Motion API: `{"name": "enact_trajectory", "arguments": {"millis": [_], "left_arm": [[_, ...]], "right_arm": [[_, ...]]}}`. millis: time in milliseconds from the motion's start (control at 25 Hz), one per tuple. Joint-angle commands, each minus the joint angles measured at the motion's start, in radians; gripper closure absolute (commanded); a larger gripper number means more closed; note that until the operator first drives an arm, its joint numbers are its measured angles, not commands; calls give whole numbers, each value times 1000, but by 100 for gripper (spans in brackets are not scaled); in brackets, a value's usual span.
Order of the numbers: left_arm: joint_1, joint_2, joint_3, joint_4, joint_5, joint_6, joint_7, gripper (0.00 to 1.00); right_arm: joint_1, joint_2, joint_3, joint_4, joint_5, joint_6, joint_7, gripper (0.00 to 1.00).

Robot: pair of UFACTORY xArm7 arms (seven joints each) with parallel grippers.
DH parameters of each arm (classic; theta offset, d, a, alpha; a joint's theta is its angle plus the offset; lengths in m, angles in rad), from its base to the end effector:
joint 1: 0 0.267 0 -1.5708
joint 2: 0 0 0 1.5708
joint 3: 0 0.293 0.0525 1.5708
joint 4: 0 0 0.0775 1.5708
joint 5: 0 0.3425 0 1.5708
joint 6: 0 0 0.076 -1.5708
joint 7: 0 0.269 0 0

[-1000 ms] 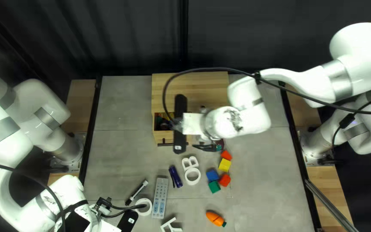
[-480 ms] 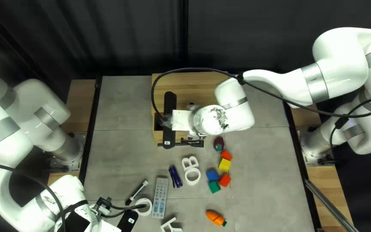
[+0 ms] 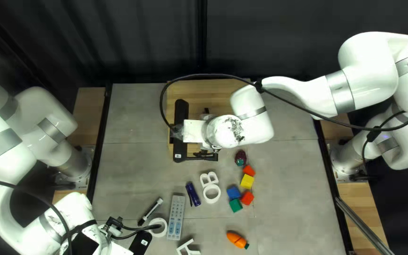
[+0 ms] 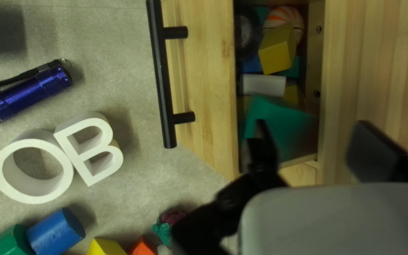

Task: Open drawers and place objects into drawer and close

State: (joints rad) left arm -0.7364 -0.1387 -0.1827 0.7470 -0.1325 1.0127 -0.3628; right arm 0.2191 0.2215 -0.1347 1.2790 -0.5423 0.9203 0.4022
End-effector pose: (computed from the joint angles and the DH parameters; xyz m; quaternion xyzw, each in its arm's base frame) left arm 0.2066 -0.3051 0.1311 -0.9691 0.2348 0.0759 0.0051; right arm 0.5816 -0.0377 0.2093 0.9691 -0.0039 0.1206 0.2152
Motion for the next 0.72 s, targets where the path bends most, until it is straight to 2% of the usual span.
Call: {"name": "enact_trajectory", "arguments": {"millis": [40, 160, 200, 320, 520, 720], "left_arm": [[0, 0, 0, 0, 0, 0, 0, 0], [0, 0, 0, 0, 0, 0, 0, 0], [0, 0, 0, 0, 0, 0, 0, 0], [0, 0, 0, 0, 0, 0, 0, 0], [0, 0, 0, 0, 0, 0, 0, 0], [0, 0, 0, 0, 0, 0, 0, 0]], "right_arm": [[36, -69, 36, -31, 2, 36, -43, 0], [74, -168, 80, -153, -8, -26, -150, 0], [91, -226, 98, -241, -19, -86, -209, 0], [135, -322, 123, -395, 18, -162, -400, 0], [226, -359, 151, -492, 186, -137, -706, 0], [249, -374, 126, -580, 315, -170, -899, 0]]}}
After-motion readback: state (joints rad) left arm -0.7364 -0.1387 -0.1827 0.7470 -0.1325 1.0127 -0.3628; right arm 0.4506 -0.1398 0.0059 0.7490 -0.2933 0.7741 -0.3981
